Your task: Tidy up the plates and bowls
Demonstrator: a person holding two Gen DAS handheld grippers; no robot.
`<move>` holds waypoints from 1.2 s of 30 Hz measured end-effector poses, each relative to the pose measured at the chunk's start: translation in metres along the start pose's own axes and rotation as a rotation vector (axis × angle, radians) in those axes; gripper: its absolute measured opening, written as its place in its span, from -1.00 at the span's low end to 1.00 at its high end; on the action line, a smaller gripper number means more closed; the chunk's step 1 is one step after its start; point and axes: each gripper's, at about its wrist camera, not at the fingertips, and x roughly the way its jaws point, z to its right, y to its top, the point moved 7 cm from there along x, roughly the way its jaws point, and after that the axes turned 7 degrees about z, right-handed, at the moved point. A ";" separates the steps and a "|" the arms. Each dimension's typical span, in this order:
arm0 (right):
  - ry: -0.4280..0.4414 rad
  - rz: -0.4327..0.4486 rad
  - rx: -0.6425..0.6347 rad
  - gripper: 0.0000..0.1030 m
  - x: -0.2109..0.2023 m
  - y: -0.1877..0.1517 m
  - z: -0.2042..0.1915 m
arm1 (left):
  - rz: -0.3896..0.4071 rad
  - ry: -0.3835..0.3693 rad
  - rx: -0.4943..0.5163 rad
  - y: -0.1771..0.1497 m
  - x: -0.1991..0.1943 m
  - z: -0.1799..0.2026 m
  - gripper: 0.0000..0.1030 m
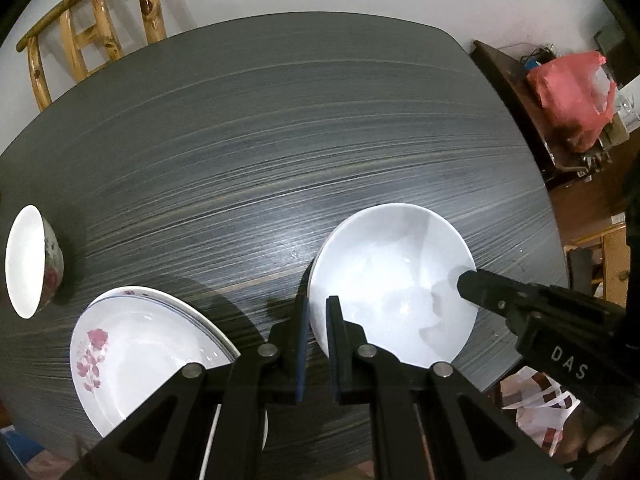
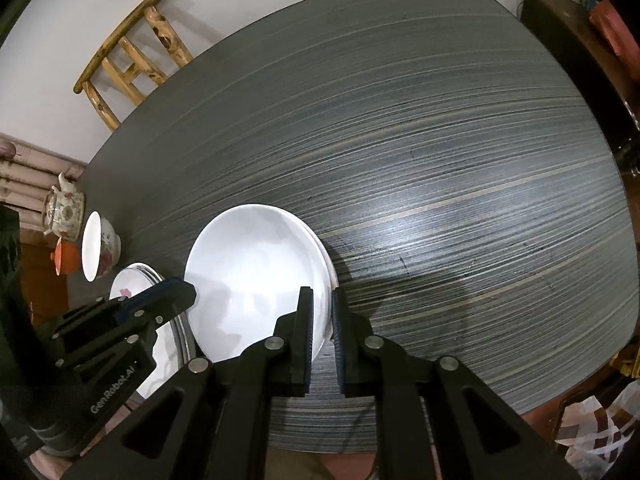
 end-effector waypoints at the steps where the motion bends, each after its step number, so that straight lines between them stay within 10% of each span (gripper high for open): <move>1: 0.002 0.000 0.004 -0.78 0.000 0.000 0.000 | 0.000 0.000 0.001 0.000 0.000 0.000 -0.83; 16: -0.023 0.069 -0.016 -0.78 -0.036 0.010 -0.014 | 0.059 -0.027 -0.070 -0.009 -0.049 -0.061 -0.82; 25: 0.046 0.042 -0.163 -0.57 -0.023 0.008 -0.111 | 0.108 0.035 -0.248 -0.022 -0.092 -0.180 -0.34; 36: 0.146 -0.042 -0.281 -0.57 0.031 -0.005 -0.237 | 0.154 0.063 -0.419 -0.023 -0.112 -0.307 -0.30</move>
